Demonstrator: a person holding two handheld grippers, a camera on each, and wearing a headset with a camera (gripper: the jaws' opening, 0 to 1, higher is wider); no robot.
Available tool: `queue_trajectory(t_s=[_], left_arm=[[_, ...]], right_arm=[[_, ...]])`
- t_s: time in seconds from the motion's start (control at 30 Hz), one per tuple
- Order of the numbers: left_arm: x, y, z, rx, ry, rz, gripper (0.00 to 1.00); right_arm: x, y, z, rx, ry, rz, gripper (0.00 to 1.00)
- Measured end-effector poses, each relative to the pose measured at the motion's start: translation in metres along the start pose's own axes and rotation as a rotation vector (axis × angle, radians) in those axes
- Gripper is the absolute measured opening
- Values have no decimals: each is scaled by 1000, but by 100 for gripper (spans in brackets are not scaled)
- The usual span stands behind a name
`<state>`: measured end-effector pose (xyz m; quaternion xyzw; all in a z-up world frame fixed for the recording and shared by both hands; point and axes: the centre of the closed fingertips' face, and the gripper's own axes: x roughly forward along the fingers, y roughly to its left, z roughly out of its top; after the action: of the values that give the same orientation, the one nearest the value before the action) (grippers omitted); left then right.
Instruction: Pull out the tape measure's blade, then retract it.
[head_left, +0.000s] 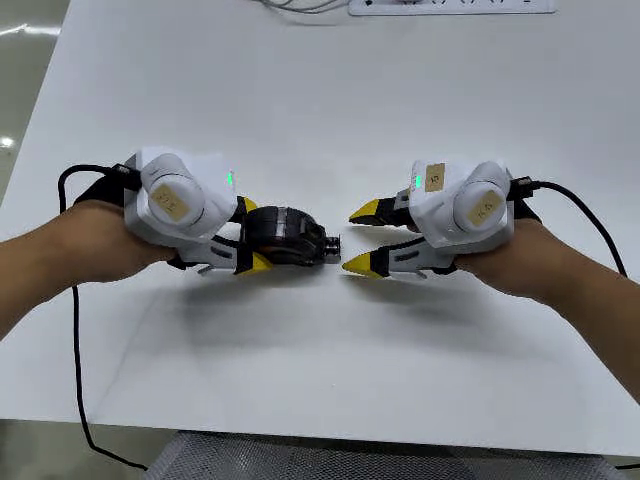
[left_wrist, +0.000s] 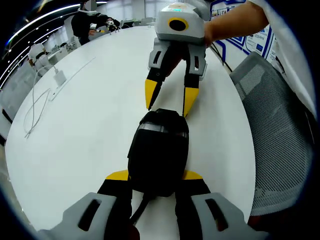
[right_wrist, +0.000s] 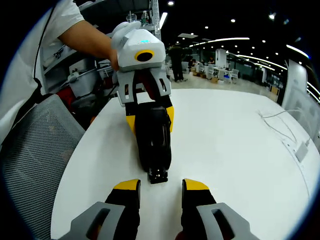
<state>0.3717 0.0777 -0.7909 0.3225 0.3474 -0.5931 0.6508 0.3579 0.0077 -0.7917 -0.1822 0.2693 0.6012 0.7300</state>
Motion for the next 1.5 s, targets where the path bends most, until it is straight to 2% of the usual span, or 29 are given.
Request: queue_trajectory(t_s=[0.37, 0.87, 1.17, 1.5], left_arm=[[0, 0, 0, 2, -2, -2, 28], [0, 0, 0, 4, -2, -3, 28], [0, 0, 0, 6, -2, -2, 28], [0, 0, 0, 7, -1, -1, 28]], right_arm=[[6, 2, 4, -23, -13, 16, 19], [19, 4, 0, -47, -6, 37, 14], [21, 3, 1, -55, -7, 37, 13], [22, 5, 0, -96, -5, 38, 11]])
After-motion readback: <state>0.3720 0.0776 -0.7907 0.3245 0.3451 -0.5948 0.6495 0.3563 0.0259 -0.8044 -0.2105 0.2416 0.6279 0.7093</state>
